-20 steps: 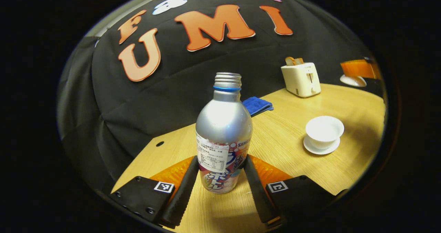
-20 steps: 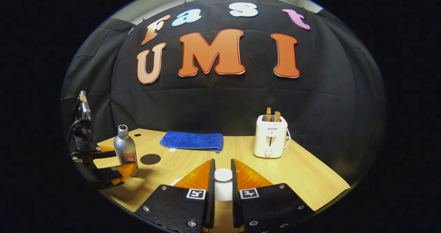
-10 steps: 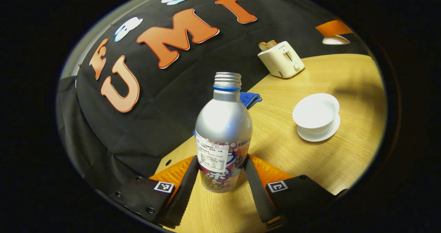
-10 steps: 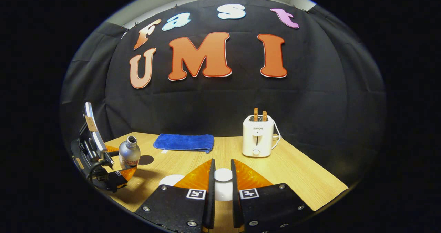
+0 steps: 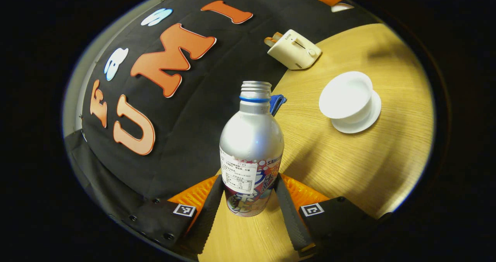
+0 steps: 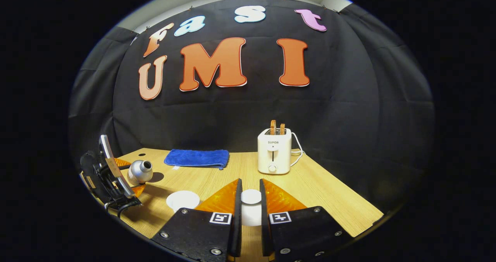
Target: Open the teacup lid with one hand, grasp the water bottle and pour water into the teacup with the other hand; after pouring, place the water bottle on the coaster and then close the teacup lid.
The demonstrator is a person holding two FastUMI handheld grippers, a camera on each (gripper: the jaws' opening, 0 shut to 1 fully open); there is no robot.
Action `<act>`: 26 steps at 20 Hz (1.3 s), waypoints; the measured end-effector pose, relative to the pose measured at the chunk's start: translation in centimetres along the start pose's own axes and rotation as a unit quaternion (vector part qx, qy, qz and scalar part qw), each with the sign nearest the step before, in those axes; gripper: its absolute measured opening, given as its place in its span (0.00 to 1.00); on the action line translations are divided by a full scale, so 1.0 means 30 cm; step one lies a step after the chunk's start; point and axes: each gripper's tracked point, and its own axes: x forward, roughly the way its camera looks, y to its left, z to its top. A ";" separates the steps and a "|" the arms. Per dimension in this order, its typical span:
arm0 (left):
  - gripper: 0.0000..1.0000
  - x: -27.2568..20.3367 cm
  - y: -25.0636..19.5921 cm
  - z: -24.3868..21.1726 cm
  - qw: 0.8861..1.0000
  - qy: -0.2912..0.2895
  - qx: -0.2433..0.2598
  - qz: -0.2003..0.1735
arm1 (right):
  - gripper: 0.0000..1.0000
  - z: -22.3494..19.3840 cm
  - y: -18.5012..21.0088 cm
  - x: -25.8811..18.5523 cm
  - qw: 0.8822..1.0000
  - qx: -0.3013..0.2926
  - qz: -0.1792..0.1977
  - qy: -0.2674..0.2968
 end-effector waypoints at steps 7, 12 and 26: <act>0.83 0.007 -0.057 0.021 0.997 -0.010 0.070 -0.012 | 0.21 -0.029 -0.016 -0.008 1.000 -0.009 0.001 0.007; 0.83 0.022 -0.084 0.045 0.992 -0.018 0.126 -0.019 | 0.21 -0.035 -0.029 -0.010 1.000 -0.013 0.000 0.008; 0.83 0.057 -0.039 0.084 0.961 -0.032 0.273 -0.017 | 0.21 -0.064 -0.018 -0.008 1.000 -0.017 0.016 0.007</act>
